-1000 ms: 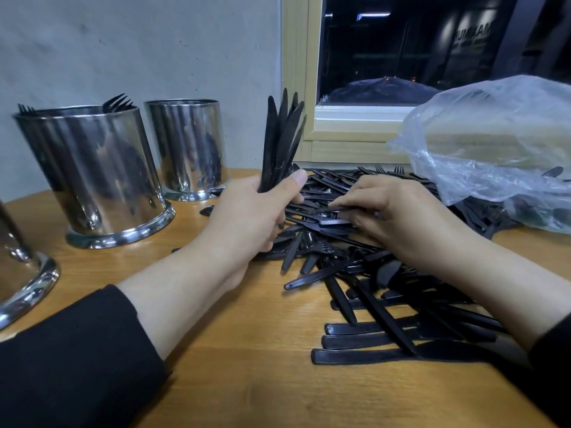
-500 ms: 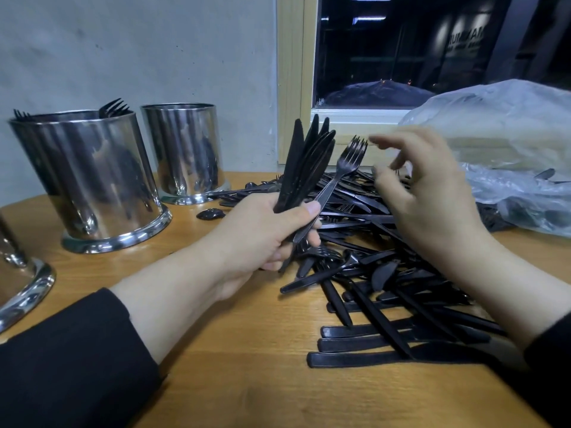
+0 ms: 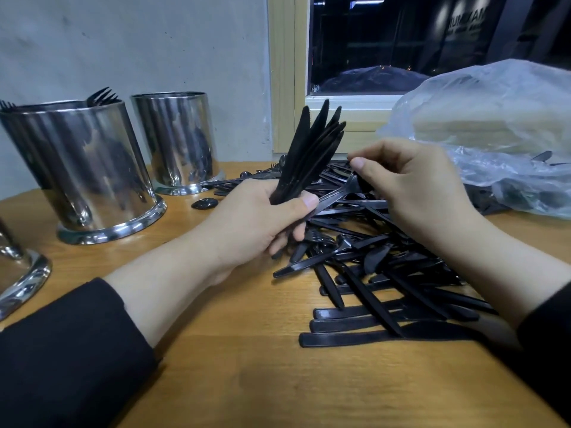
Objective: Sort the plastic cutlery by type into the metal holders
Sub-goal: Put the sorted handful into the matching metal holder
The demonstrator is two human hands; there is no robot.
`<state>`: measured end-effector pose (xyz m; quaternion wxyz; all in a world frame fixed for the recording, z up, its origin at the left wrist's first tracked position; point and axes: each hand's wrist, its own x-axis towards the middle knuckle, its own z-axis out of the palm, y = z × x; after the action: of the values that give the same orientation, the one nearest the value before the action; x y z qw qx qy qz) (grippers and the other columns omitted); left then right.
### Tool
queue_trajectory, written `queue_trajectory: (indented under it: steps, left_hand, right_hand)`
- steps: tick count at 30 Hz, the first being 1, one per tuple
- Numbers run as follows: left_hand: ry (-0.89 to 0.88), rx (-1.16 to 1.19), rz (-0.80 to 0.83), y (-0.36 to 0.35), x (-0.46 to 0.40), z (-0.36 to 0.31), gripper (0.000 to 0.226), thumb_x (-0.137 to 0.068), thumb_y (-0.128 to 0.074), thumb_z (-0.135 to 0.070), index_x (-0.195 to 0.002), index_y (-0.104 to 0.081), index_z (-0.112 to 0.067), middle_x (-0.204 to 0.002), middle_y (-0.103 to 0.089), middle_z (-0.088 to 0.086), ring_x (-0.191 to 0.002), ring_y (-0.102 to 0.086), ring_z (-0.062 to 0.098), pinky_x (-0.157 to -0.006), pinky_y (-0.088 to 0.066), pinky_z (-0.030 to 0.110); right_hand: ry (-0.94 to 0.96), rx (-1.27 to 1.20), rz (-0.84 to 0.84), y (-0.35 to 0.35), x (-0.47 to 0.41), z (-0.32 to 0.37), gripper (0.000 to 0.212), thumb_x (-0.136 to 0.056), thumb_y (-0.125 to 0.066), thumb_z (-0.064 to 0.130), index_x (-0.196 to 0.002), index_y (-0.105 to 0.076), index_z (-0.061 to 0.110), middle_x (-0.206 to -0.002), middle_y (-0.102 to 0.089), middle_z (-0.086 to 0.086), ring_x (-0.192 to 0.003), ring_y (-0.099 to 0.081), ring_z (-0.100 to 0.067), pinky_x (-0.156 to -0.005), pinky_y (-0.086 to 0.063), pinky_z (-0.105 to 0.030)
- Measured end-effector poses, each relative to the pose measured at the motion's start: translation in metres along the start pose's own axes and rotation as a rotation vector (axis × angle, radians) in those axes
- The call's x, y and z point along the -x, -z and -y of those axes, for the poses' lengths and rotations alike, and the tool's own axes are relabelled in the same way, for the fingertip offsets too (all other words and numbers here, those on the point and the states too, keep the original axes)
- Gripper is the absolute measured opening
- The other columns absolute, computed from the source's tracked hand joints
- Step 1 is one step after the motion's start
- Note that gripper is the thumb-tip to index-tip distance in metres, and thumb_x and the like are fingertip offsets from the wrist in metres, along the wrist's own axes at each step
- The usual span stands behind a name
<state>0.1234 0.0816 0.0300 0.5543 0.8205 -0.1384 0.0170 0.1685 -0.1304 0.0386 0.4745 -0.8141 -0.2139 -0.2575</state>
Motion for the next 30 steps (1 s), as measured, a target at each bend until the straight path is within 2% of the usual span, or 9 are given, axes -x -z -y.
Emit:
queue_trajectory:
  steps: [4,7,9,12,15,17,19,23,30]
  left_hand:
    - [-0.04,-0.051,0.011,-0.006,0.006,-0.003,0.015,-0.1,-0.063,-0.025,-0.088,-0.064,-0.017,-0.068,-0.067,0.001,-0.047,-0.043,0.016,-0.043,-0.034,0.015]
    - [-0.057,0.016,-0.091,-0.007,0.007,-0.002,0.012,-0.102,-0.06,-0.022,-0.096,-0.067,-0.013,-0.071,-0.067,0.001,-0.046,-0.041,0.015,-0.043,-0.034,0.016]
    - [-0.048,0.096,-0.185,-0.003,0.007,-0.002,0.015,-0.103,-0.059,-0.021,-0.101,-0.07,-0.011,-0.074,-0.065,0.001,-0.045,-0.039,0.012,-0.041,-0.031,0.017]
    - [-0.034,0.096,-0.296,0.009,0.008,0.001,0.017,-0.104,-0.057,-0.021,-0.1,-0.072,-0.013,-0.073,-0.064,0.001,-0.048,-0.037,0.013,-0.042,-0.029,0.02]
    - [-0.035,-0.041,-0.34,0.02,0.009,0.005,0.023,-0.104,-0.057,-0.024,-0.087,-0.068,-0.013,-0.059,-0.059,-0.002,-0.048,-0.036,0.014,-0.045,-0.029,0.024]
    - [-0.038,-0.038,-0.353,0.023,0.009,0.007,0.016,-0.103,-0.058,-0.022,-0.094,-0.069,-0.014,-0.064,-0.065,-0.001,-0.047,-0.037,0.013,-0.043,-0.03,0.02]
    - [-0.048,-0.007,-0.365,0.025,0.008,0.007,0.01,-0.103,-0.059,-0.02,-0.101,-0.069,-0.017,-0.071,-0.069,0.002,-0.047,-0.037,0.012,-0.041,-0.03,0.018]
    - [-0.063,-0.03,-0.363,0.027,0.005,0.008,0.01,-0.102,-0.059,-0.019,-0.101,-0.068,-0.016,-0.073,-0.07,0.005,-0.047,-0.036,0.014,-0.042,-0.03,0.018]
    - [-0.067,-0.094,-0.379,0.034,0.003,0.011,0.01,-0.101,-0.06,-0.02,-0.096,-0.069,-0.021,-0.073,-0.07,0.002,-0.047,-0.038,0.014,-0.043,-0.031,0.019]
  right_hand:
    - [0.117,-0.027,-0.009,-0.003,0.005,0.01,0.015,-0.097,-0.067,0.017,-0.096,-0.073,0.03,-0.084,-0.073,0.021,-0.079,-0.065,0.007,-0.072,-0.047,-0.011]
    - [0.089,-0.141,-0.014,-0.002,0.004,0.013,0.011,-0.098,-0.066,0.021,-0.106,-0.07,0.027,-0.082,-0.072,0.018,-0.073,-0.065,0.003,-0.066,-0.046,-0.013]
    - [0.058,-0.09,-0.001,0.0,0.003,0.01,0.013,-0.098,-0.065,0.027,-0.11,-0.067,0.026,-0.083,-0.07,0.014,-0.076,-0.065,-0.004,-0.067,-0.049,-0.019]
    - [0.084,0.198,0.245,0.0,0.005,0.003,0.014,-0.093,-0.068,0.04,-0.105,-0.069,0.033,-0.084,-0.067,0.024,-0.082,-0.061,0.003,-0.073,-0.047,-0.017]
    - [0.126,0.442,0.569,-0.007,0.011,0.002,0.034,-0.088,-0.069,0.05,-0.119,-0.068,0.036,-0.104,-0.065,0.02,-0.094,-0.059,-0.001,-0.089,-0.048,-0.026]
    - [0.146,0.504,0.643,-0.012,0.013,0.0,0.038,-0.089,-0.069,0.049,-0.125,-0.066,0.035,-0.107,-0.062,0.019,-0.098,-0.057,-0.004,-0.092,-0.047,-0.027]
    - [0.146,0.517,0.641,-0.014,0.013,-0.003,0.035,-0.091,-0.068,0.047,-0.123,-0.067,0.035,-0.104,-0.063,0.018,-0.097,-0.059,-0.008,-0.091,-0.049,-0.031]
    - [0.139,0.516,0.594,-0.019,0.015,-0.005,0.025,-0.091,-0.066,0.04,-0.116,-0.07,0.034,-0.099,-0.065,0.016,-0.093,-0.062,-0.01,-0.09,-0.052,-0.036]
    - [0.235,0.539,0.341,-0.026,0.013,-0.006,0.019,-0.094,-0.062,0.019,-0.108,-0.074,0.021,-0.101,-0.068,0.003,-0.097,-0.063,-0.02,-0.089,-0.048,-0.033]
